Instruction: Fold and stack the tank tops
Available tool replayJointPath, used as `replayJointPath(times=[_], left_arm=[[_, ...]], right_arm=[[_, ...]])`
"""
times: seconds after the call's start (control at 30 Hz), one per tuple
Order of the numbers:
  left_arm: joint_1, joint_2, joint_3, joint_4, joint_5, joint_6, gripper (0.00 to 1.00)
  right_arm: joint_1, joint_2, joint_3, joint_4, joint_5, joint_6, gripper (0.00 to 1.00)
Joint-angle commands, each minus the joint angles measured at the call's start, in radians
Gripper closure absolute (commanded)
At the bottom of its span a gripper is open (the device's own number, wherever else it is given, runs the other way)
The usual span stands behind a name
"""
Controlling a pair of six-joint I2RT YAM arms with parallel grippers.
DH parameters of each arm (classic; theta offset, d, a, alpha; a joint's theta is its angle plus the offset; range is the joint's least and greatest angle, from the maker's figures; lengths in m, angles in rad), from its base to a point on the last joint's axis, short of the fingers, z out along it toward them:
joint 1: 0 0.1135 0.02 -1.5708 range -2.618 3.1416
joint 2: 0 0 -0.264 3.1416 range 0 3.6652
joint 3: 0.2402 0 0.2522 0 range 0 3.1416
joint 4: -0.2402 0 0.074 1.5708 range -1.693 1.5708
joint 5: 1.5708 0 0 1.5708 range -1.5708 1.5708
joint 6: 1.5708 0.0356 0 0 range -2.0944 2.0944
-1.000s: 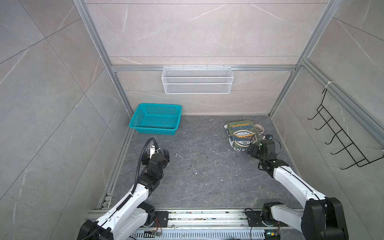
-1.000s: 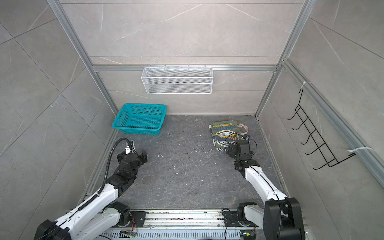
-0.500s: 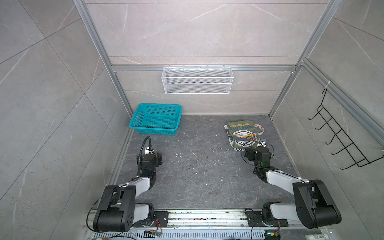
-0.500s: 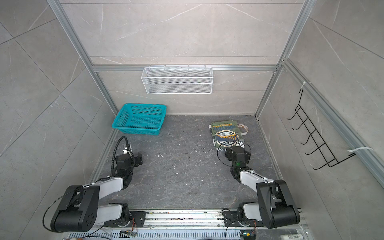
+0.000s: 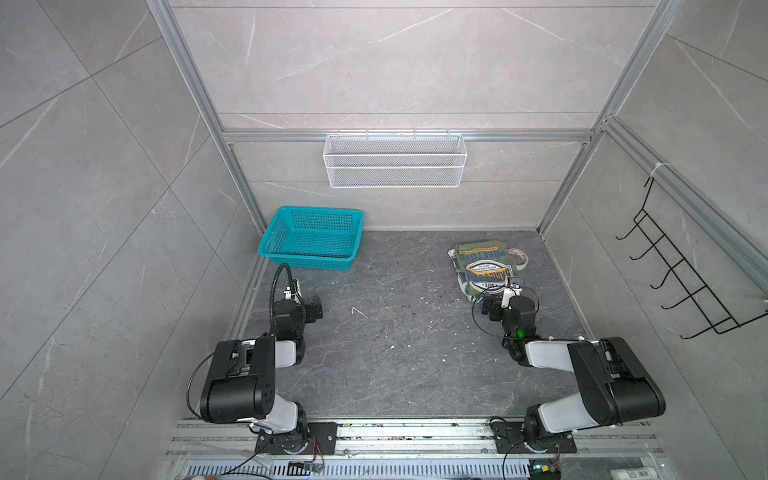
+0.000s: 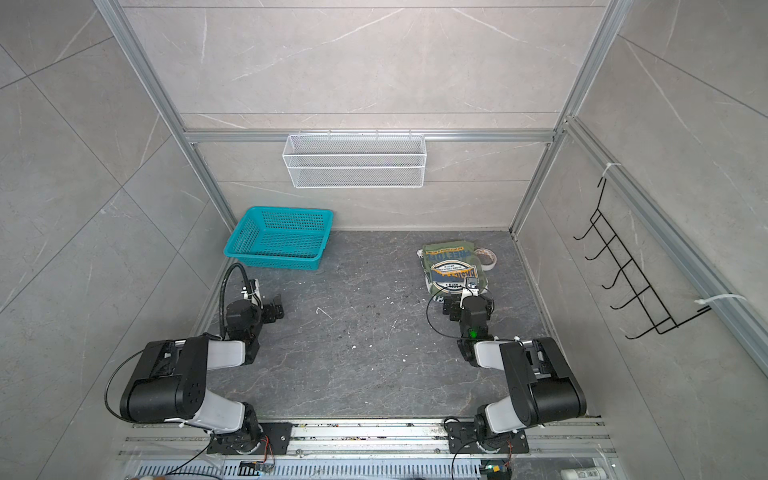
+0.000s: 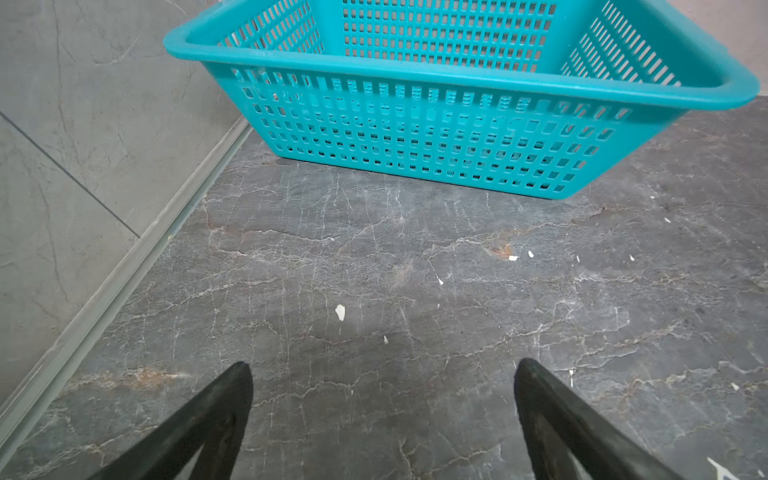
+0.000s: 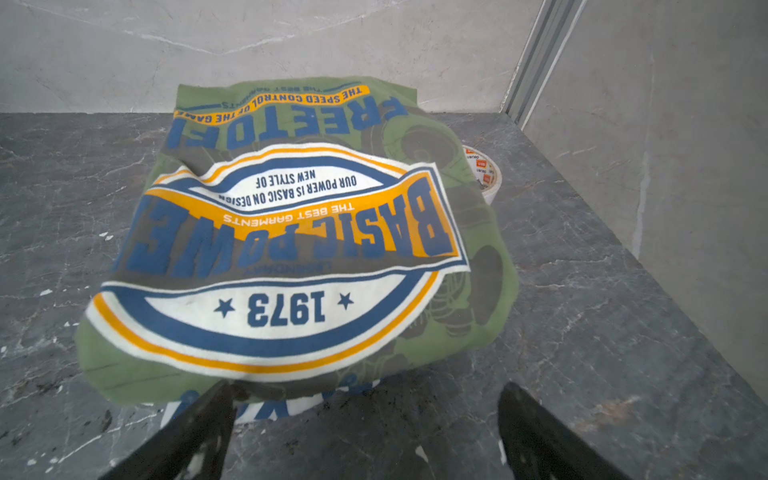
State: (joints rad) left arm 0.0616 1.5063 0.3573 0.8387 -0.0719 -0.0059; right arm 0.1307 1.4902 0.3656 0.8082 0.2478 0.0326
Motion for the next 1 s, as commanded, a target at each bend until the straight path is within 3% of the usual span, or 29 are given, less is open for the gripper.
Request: replayJointPath(times=[0.0, 0.13, 0.2, 0.27, 0.33, 0.97], left_arm=[[0.005, -0.005, 0.005, 0.001, 0.015, -0.016, 0.0], [0.005, -0.009, 0.005, -0.005, 0.015, -0.016, 0.0], [0.005, -0.008, 0.004, -0.003, 0.016, -0.017, 0.0], [0.005, -0.008, 0.006, -0.005, 0.016, -0.017, 0.0], [0.005, -0.008, 0.006, -0.004, 0.015, -0.017, 0.0], [0.006, -0.008, 0.005, -0.004, 0.015, -0.016, 0.0]], right_arm=[[0.004, 0.007, 0.006, 0.031, -0.011, -0.012, 0.01], [0.005, 0.007, -0.004, 0.044, -0.011, -0.013, 0.01], [0.01, 0.045, -0.03, 0.152, 0.002, -0.023, 0.01], [0.01, 0.019, -0.014, 0.071, 0.0, -0.013, 0.01], [0.011, 0.038, -0.025, 0.128, 0.002, -0.019, 0.01], [0.01, 0.028, -0.012, 0.082, 0.001, -0.014, 0.01]])
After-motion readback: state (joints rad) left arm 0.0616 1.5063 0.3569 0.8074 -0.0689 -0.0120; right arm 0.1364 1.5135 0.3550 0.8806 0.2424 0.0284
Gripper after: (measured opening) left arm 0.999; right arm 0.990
